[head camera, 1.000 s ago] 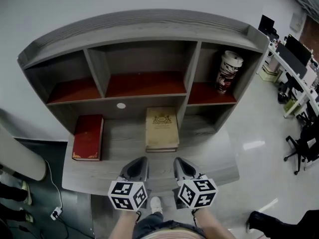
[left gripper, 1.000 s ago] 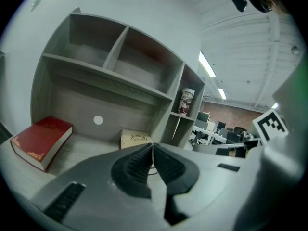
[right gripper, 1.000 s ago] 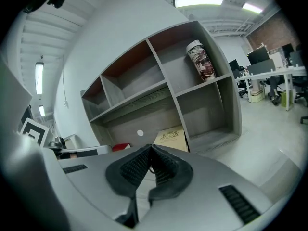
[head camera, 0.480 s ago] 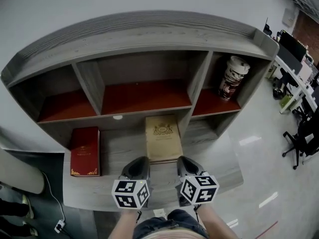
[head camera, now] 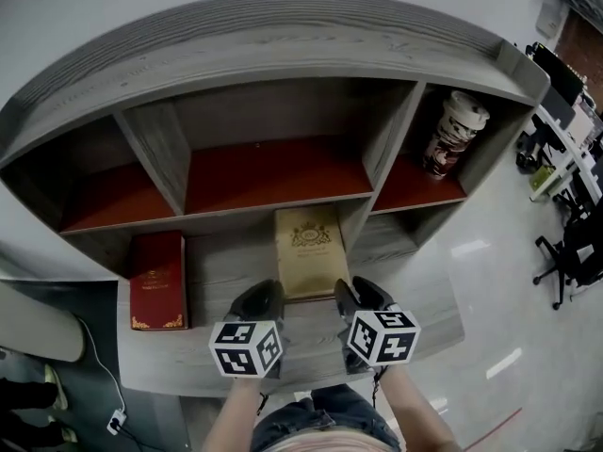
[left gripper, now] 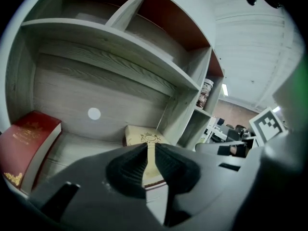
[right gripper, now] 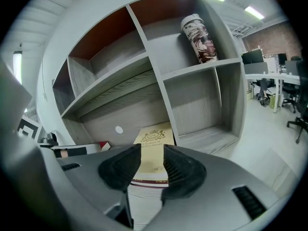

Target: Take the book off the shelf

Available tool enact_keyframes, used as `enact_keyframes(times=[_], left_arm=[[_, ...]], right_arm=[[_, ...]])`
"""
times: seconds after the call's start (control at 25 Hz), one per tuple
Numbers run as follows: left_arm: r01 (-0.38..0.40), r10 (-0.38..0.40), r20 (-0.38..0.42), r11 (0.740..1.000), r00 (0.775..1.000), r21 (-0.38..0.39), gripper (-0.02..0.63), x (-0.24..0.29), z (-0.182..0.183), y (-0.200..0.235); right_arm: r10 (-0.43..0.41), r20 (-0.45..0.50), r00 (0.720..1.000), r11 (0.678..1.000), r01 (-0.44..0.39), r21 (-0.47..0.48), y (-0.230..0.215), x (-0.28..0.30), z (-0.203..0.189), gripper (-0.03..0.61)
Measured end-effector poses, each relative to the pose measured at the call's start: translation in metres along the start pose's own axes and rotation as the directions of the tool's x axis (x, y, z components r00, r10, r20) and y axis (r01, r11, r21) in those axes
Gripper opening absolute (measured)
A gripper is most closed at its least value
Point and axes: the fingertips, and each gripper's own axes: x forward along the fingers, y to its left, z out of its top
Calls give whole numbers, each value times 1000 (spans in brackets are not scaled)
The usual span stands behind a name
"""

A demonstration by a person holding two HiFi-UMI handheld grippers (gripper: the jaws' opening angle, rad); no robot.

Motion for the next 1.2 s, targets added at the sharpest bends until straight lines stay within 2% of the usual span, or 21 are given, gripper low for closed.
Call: enact_keyframes(times=[0.24, 0.4, 0.48, 0.8, 1.2], left_arm=[[16, -19, -50, 998, 999, -58, 89, 23, -6, 6], [-6, -5, -108, 994, 994, -107, 184, 43, -15, 16], [-23, 5, -133, 991, 991, -132, 210, 53, -19, 20], [-71, 31, -222, 982, 975, -176, 242, 86, -34, 31], [-91, 39, -264, 978, 964, -187, 252, 110, -37, 31]], right_arm=[[15, -70, 997, 1000, -16, -7, -5, 25, -5, 237], [19, -125, 992, 1000, -19, -3, -15, 41, -10, 262], [23, -149, 989, 1000, -23, -1, -20, 49, -12, 268], [38, -245, 969, 998, -26, 51, -33, 78, -28, 301], [69, -300, 951, 997, -57, 49, -35, 96, -34, 301]])
